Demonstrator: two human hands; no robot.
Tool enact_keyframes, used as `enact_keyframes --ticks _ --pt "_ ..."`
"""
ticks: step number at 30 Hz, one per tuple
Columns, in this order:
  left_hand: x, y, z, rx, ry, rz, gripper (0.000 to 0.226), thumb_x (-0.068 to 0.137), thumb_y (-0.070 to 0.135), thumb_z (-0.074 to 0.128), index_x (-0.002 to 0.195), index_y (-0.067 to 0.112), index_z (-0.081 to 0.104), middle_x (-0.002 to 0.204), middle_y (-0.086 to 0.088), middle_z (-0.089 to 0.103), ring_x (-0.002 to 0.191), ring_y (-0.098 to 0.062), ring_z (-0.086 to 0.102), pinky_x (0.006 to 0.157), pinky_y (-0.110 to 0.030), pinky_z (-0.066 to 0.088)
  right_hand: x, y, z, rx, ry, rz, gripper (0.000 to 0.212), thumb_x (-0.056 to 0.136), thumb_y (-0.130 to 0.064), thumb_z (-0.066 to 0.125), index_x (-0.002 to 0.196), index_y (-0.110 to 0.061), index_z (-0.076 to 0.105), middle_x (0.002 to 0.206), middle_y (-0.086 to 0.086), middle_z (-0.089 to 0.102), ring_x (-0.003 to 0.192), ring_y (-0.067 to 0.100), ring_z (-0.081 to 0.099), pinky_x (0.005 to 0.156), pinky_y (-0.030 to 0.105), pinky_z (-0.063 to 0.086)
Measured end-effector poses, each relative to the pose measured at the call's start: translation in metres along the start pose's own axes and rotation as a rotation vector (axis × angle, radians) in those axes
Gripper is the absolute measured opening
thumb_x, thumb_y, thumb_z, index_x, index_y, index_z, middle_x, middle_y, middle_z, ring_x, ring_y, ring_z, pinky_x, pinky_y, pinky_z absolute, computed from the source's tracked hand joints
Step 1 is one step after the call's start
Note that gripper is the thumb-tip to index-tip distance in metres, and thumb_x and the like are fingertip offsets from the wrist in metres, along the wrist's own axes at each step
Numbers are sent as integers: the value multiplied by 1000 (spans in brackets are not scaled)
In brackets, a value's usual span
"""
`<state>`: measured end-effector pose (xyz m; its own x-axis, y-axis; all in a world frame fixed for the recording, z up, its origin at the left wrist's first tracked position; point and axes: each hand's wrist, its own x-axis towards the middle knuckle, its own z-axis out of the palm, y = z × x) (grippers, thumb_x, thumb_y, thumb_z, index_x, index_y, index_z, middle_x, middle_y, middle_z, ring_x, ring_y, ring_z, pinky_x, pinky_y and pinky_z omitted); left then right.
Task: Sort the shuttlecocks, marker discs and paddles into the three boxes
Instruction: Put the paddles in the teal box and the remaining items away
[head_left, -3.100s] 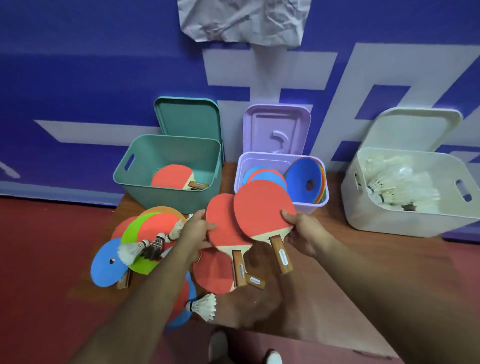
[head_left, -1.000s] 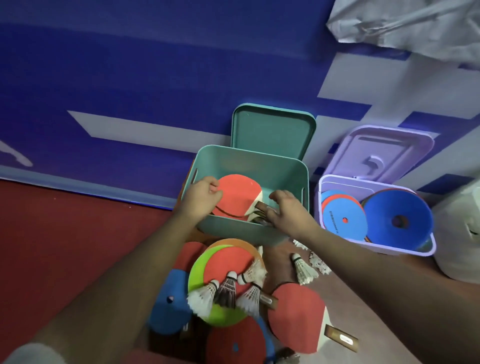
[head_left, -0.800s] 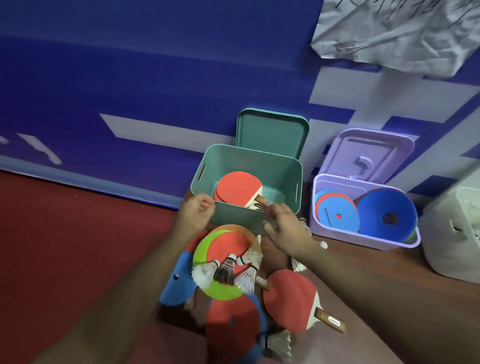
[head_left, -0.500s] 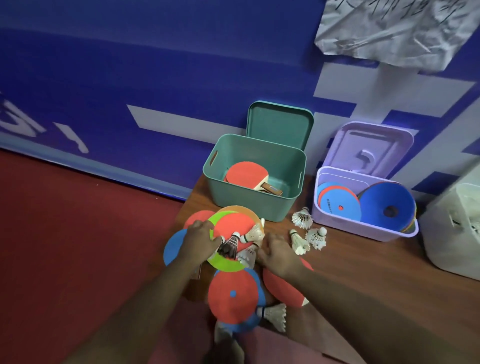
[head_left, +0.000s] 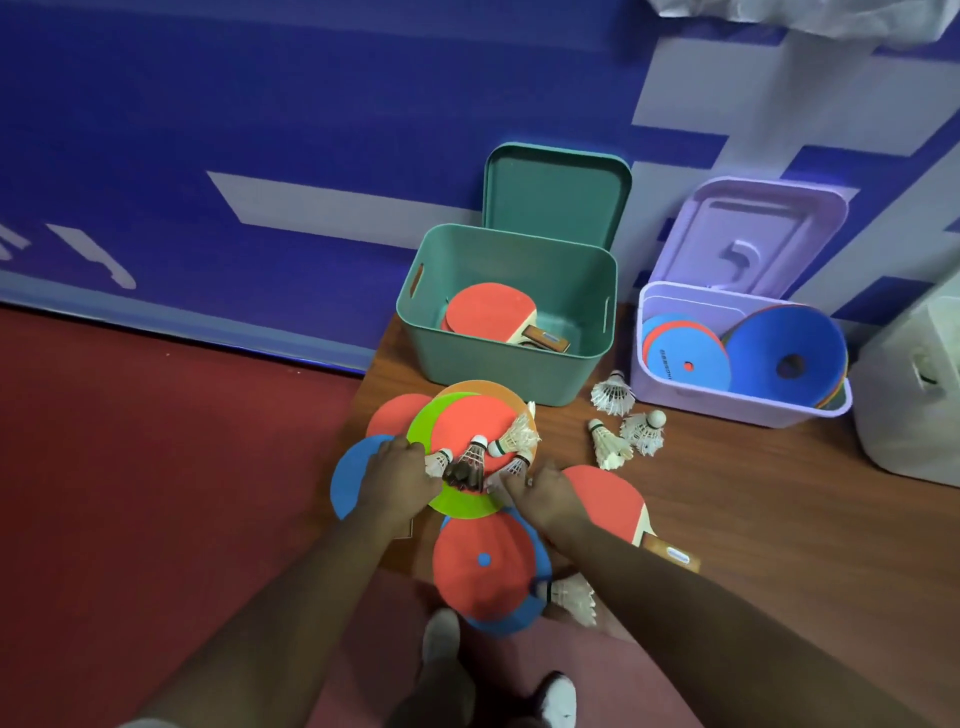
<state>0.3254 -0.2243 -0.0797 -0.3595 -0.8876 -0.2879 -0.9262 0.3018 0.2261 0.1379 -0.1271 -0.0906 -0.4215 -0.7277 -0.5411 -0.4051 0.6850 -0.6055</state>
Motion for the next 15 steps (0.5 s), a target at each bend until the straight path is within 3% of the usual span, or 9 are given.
enact_keyframes --ticks 3,6,9,12,15 --pt "4 -1 -14 -343 43 -104 34 79 31 69 89 0 64 95 -17 63 92 -33 57 76 -37 44 13 -4 11 46 7 116 58 88 -45 61 116 5 53 117 20 65 112 34 60 76 29 40" --pt "9 -3 -36 -684 -46 -253 38 75 40 65 84 4 59 86 -11 61 83 -28 56 69 -34 40 22 -6 15 92 2 172 53 87 -41 63 116 4 59 116 18 66 112 31 61 73 24 37" --pt "16 -6 -41 -959 -122 -325 23 81 31 63 84 10 55 87 -7 58 80 -22 56 68 -32 43 28 -5 17 161 1 213 39 86 -35 66 102 1 67 102 18 69 93 29 65 67 29 41" --pt "20 -3 -40 -1329 -254 -375 19 84 23 62 100 13 56 106 -14 62 89 -24 61 73 -34 51 29 -4 19 237 -21 245 26 82 -29 70 86 -3 68 89 21 70 68 26 61 53 30 45" --pt "21 0 -41 -1672 -439 -318 42 92 10 51 128 32 54 124 -8 61 103 -32 61 81 -40 53 27 -4 18 342 -23 303 25 82 -22 72 90 1 68 84 19 69 59 25 59 44 22 40"
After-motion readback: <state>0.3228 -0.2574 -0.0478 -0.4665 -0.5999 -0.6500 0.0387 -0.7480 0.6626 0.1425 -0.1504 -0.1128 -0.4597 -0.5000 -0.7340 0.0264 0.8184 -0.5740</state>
